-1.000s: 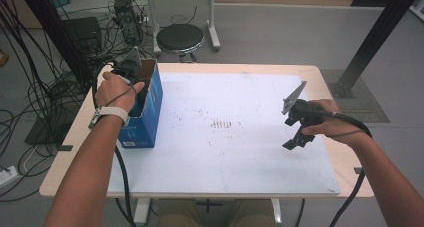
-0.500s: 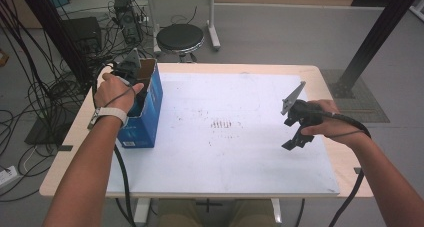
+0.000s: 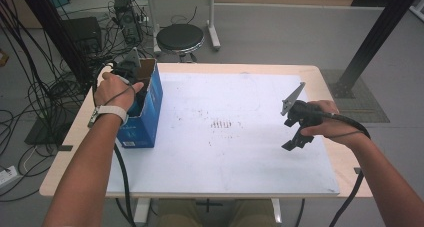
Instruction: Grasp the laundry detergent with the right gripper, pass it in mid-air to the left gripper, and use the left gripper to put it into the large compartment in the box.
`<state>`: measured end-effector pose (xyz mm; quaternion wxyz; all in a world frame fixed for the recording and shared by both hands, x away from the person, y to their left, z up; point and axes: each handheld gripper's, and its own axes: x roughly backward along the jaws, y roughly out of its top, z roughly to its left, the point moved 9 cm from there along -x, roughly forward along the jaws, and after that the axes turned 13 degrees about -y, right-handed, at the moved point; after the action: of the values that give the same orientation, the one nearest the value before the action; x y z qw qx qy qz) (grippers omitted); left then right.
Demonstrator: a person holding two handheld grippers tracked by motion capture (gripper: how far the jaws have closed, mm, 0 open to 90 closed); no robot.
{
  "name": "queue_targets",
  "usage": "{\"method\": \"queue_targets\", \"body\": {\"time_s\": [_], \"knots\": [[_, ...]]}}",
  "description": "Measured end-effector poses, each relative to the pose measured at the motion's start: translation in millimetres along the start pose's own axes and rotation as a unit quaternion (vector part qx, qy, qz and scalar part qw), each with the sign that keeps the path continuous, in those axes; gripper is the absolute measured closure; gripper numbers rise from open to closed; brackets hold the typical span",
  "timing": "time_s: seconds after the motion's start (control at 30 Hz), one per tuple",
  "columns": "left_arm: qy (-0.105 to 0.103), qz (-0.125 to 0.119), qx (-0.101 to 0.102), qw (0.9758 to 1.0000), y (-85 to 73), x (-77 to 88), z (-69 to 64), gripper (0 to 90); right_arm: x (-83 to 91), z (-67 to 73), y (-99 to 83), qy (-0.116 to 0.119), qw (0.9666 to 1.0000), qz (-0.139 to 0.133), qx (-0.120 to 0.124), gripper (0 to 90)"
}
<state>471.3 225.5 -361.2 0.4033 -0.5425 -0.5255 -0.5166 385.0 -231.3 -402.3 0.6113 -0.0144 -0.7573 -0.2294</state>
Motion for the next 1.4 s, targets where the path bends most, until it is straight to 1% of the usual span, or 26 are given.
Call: {"method": "queue_targets", "body": {"time_s": [0.13,0.33,0.5,0.57,0.63,0.73,1.1,1.4], "knots": [[-0.001,-0.004,0.001,1.0000,0.6,0.0,0.2,36.3,-0.7,1.1,1.4,0.001,1.0000,0.000,0.003,8.8],[-0.001,-0.008,0.001,1.0000,1.3,-0.2,0.6,36.3,-0.4,0.2,0.4,0.000,1.0000,0.001,0.000,8.7],[-0.003,-0.011,0.000,0.9999,1.4,1.7,1.2,34.9,-1.9,0.9,1.8,0.002,1.0000,0.000,0.003,8.6],[-0.003,-0.008,-0.002,1.0000,0.5,1.7,2.3,34.8,-2.4,1.0,2.3,0.002,1.0000,0.000,0.003,8.6],[-0.005,-0.011,-0.001,0.9999,0.8,1.9,2.9,35.1,-3.1,1.4,2.5,0.003,1.0000,0.000,0.002,8.6],[-0.005,-0.015,-0.005,0.9999,1.7,1.5,2.2,35.8,-4.5,2.1,2.3,0.005,1.0000,0.000,0.004,8.6],[-0.006,-0.013,-0.008,0.9999,2.0,1.1,0.7,35.9,-4.9,2.6,0.9,0.005,1.0000,0.001,0.002,8.5],[-0.008,-0.012,-0.005,0.9999,2.2,0.9,1.3,36.2,-5.2,2.4,0.4,0.006,1.0000,0.001,0.001,8.5]]}}
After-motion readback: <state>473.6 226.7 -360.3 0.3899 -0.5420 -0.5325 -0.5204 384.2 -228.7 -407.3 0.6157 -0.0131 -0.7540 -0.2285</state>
